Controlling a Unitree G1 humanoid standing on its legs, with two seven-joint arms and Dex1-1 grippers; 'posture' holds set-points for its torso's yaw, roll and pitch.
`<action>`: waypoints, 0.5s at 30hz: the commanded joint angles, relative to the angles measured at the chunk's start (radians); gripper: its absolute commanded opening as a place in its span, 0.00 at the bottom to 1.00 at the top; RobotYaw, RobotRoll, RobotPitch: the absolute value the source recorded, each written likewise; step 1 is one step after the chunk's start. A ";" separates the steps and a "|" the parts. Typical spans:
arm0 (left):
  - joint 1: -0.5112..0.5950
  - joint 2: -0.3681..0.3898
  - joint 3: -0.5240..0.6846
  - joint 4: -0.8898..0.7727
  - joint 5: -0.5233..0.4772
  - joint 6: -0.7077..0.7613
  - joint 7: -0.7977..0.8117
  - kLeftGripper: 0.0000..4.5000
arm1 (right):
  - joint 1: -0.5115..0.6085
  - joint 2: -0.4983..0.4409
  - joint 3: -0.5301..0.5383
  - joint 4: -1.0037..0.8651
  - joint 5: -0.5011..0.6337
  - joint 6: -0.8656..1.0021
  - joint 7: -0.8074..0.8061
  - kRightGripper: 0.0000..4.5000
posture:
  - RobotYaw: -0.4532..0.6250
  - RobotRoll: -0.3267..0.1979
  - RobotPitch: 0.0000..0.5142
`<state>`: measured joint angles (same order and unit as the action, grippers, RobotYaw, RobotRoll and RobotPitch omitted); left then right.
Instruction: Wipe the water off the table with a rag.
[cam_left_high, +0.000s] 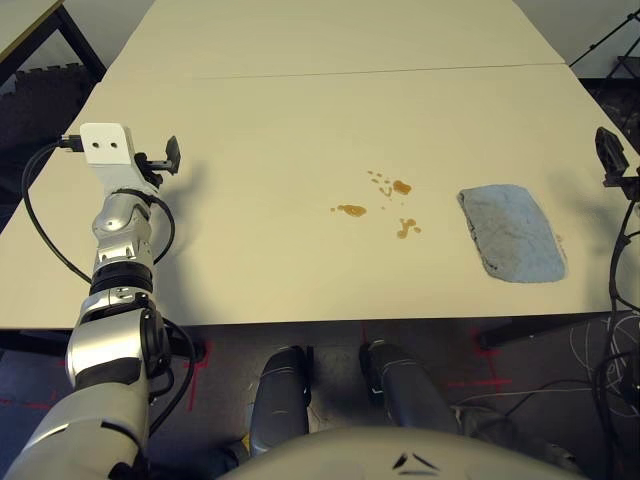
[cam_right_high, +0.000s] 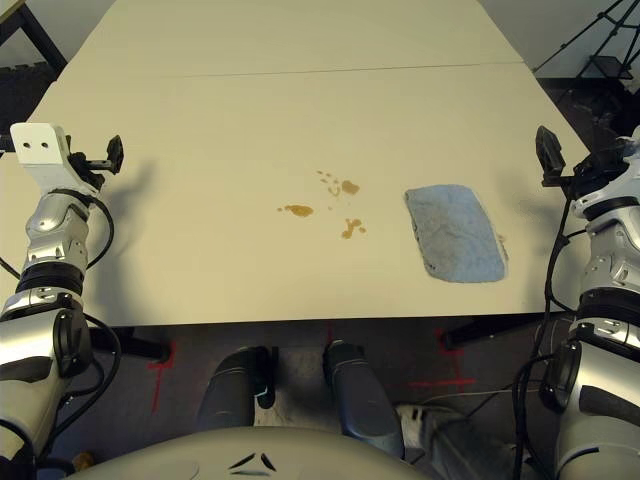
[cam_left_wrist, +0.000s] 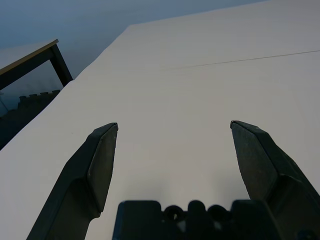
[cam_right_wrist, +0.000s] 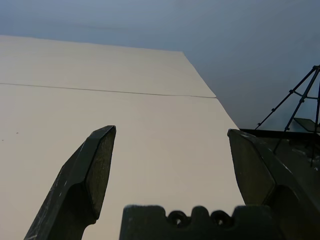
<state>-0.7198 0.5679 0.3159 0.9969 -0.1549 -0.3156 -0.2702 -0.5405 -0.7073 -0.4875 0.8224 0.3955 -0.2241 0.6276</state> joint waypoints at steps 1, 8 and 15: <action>0.021 0.001 0.007 -0.017 -0.007 0.010 0.008 1.00 | -0.013 0.001 -0.001 0.018 0.003 0.000 0.008 0.99 | 0.25 0.62 0.34; 0.015 -0.033 -0.007 -0.051 -0.025 0.033 -0.050 1.00 | -0.024 -0.018 -0.003 0.031 -0.002 0.006 0.018 0.99 | 0.22 0.62 0.39; 0.035 -0.008 -0.006 -0.109 -0.095 0.107 -0.294 1.00 | 0.009 0.017 0.001 -0.041 0.007 0.026 0.003 0.99 | 0.22 0.62 0.35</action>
<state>-0.6973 0.5384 0.3122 0.9168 -0.2189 -0.2397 -0.4826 -0.5478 -0.6991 -0.4857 0.8090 0.3949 -0.2116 0.6395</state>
